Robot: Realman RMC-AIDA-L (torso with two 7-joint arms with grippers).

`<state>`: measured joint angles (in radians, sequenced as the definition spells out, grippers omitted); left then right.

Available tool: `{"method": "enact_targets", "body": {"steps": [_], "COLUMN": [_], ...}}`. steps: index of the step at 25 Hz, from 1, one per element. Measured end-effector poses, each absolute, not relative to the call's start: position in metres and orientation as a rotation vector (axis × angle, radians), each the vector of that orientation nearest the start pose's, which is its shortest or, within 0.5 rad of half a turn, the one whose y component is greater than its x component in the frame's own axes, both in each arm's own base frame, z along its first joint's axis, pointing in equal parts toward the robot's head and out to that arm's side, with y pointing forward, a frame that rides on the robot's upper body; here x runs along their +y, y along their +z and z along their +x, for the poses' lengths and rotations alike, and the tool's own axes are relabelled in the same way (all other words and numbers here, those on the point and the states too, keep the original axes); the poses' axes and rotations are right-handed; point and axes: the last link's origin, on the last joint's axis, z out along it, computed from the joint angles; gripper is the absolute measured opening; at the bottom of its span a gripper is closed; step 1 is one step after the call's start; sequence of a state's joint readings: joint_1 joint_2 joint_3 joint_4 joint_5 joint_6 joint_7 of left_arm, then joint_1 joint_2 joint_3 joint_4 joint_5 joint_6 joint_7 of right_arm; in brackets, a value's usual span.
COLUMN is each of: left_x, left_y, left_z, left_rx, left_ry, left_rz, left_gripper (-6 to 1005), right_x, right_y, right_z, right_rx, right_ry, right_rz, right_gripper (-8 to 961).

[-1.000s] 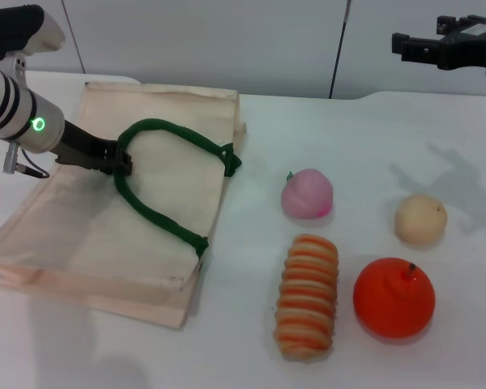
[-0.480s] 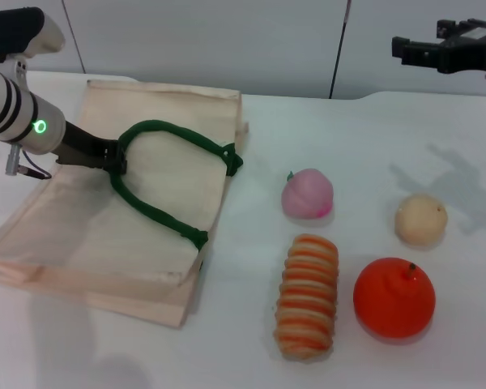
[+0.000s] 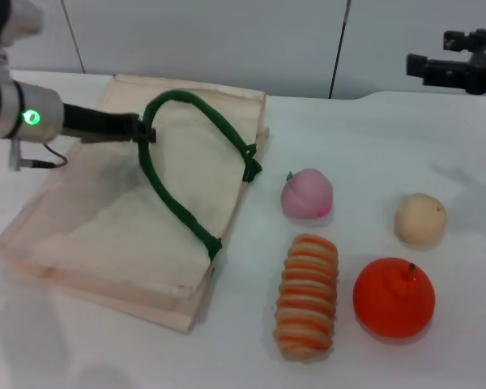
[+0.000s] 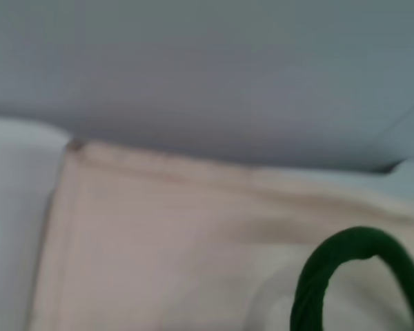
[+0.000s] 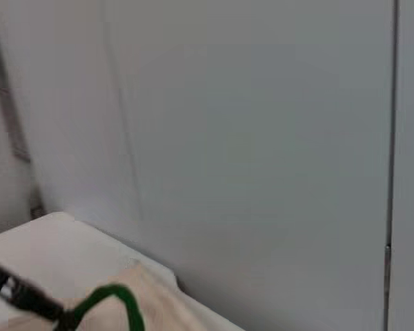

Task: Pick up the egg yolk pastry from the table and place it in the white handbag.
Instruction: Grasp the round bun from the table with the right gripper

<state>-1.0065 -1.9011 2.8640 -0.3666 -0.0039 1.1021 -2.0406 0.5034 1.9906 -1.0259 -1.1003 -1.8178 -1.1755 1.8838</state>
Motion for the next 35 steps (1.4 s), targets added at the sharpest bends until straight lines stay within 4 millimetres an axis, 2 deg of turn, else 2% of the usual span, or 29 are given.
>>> {"method": "enact_targets", "body": {"steps": [3,4,5,13,20,29,35], "left_x": [0.436,0.429,0.429,0.41,0.398,0.39,0.389], "left_y": [0.055,0.064,0.064,0.086,0.106,0.118,0.119], "left_z": [-0.272,-0.272,-0.272,-0.254,-0.241,-0.232,-0.232], "left_rx": [-1.443,-1.419,-1.419,-1.294,-1.194,-1.115,-1.111], "left_ry": [-0.413,-0.488,-0.488,-0.791,-0.978,-1.107,-1.113], "left_rz": [-2.208,-2.237,-2.237,-2.371,-2.431,-2.459,-2.46], "left_gripper": [129,129,129,128,129,129,129], "right_x": [0.401,0.4,0.4,0.403,0.404,0.401,0.401], "right_y": [0.085,0.084,0.083,0.06,0.045,0.025,0.011], "right_z": [0.209,0.212,0.215,0.234,0.244,0.255,0.259], "right_rx": [0.607,0.604,0.598,0.611,0.638,0.684,0.691], "right_ry": [0.544,0.502,0.455,0.118,-0.038,-0.15,-0.218], "right_rz": [-2.434,-2.448,-2.458,-2.514,-2.545,-2.598,-2.63], "right_gripper": [869,868,868,866,864,862,860]}}
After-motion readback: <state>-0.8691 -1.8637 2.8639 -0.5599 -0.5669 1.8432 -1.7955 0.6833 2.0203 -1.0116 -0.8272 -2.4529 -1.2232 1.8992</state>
